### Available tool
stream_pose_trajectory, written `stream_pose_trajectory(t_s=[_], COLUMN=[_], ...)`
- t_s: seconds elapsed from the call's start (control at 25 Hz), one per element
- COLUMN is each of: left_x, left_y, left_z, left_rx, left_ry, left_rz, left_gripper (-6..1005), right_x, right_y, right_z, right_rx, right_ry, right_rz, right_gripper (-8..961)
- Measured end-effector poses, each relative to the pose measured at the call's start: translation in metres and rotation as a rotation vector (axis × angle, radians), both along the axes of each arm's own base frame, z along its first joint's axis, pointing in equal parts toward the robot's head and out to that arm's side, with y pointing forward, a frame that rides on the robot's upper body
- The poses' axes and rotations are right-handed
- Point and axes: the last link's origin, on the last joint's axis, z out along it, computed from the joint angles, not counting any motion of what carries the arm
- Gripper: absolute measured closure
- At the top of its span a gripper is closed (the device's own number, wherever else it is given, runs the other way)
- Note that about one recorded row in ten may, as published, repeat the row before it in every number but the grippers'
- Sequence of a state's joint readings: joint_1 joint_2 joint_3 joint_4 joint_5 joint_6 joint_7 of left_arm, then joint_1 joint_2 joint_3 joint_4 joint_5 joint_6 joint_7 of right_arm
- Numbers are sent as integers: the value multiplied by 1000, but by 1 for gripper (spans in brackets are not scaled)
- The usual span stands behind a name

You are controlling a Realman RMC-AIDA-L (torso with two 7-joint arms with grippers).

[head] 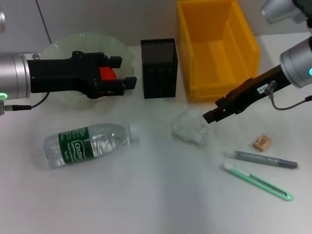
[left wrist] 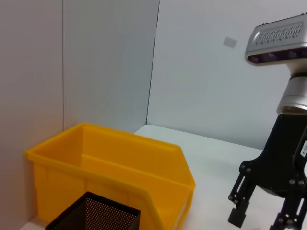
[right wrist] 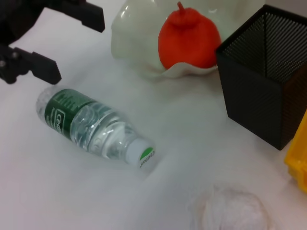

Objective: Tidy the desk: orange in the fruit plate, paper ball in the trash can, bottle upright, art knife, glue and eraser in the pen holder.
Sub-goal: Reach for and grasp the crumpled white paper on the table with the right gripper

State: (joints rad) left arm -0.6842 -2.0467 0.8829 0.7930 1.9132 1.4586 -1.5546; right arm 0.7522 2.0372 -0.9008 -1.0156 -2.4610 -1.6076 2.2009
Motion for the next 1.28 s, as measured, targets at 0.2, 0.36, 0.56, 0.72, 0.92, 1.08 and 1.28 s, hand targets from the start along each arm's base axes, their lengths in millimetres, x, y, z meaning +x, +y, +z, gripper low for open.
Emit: stream_pose_trajectory(t_s=[0.2, 0.36, 0.56, 0.72, 0.92, 1.08, 1.28], left_x=[0, -1, -1, 0, 0, 0, 0], left_y=[-1, 0, 1, 1, 2, 2, 2], left_z=[-2, -3, -3, -4, -7, -7, -8], left_rx=[-5, -1, 1, 0, -1, 1, -1], left_ry=[7, 19, 23, 27, 41, 43, 48], left_rz=[-4, -2, -3, -6, -5, -7, -12], left_gripper=[283, 283, 283, 283, 283, 283, 283], right_x=[1, 0, -6, -9, -12, -14, -14], right_y=[6, 13, 18, 21, 25, 27, 28], right_z=[-8, -14, -23, -32, -40, -47, -54], right_rx=[17, 39, 38, 25, 22, 13, 1], right_ry=[-56, -109, -131, -143, -145, -152, -165], right_rz=[-7, -5, 24, 34, 41, 49, 54], right_gripper=[303, 303, 303, 304, 304, 304, 305])
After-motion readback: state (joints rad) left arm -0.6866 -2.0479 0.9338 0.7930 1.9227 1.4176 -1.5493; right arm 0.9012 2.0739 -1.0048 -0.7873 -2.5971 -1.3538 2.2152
